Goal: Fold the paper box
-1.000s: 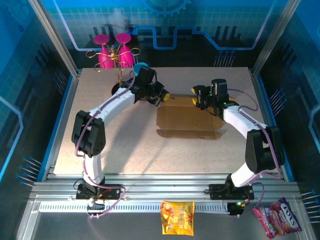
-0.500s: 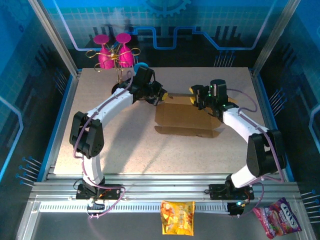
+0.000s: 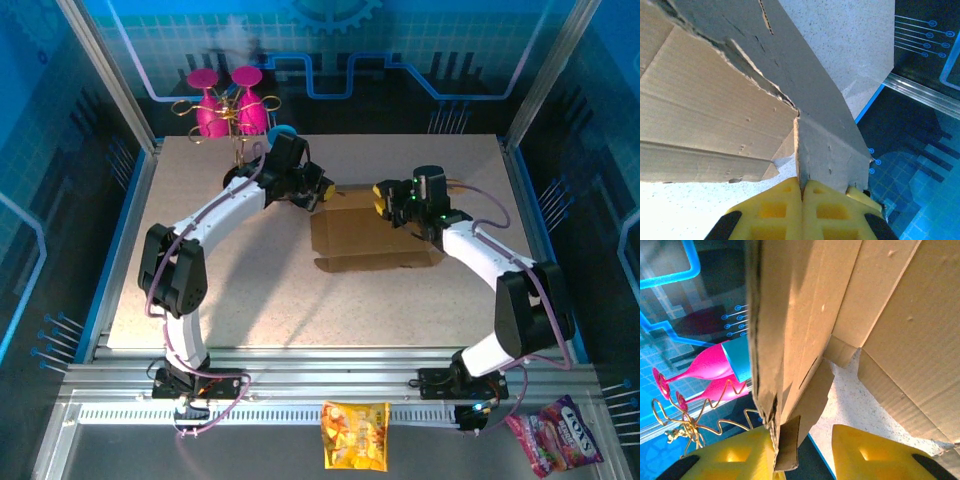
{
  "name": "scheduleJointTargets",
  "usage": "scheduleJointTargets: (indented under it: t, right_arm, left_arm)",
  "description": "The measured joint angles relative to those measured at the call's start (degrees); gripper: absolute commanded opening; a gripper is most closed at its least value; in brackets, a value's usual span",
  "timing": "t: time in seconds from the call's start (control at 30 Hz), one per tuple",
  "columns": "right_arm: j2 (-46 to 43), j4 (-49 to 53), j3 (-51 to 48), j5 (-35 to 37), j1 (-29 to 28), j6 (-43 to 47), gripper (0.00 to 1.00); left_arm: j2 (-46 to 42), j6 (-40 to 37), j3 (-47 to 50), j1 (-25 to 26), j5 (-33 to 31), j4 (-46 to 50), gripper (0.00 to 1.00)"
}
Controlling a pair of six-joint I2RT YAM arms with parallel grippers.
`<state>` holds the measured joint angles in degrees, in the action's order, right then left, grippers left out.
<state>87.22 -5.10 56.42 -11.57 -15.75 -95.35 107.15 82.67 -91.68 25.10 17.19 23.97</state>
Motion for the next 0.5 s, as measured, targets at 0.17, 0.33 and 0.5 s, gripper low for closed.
scheduleJointTargets:
  t: [0.17, 0.33, 0.5]
  right_arm:
    - [0.35, -0.63, 0.74, 2.05, 0.0, -0.22, 0.32]
    - [2.21, -2.34, 1.03, 3.67, 0.02, -0.87, 0.34]
    - [3.91, -3.1, 2.62, 4.11, 0.04, -1.62, 0.09]
  left_arm:
    - [-0.87, 0.02, 1.03, 0.04, 0.0, -0.31, 0.0]
    - [-1.79, 0.02, 1.99, 0.09, -0.04, -0.35, 0.0]
    - [-2.03, 0.42, 2.62, 0.22, -0.26, -0.55, 0.0]
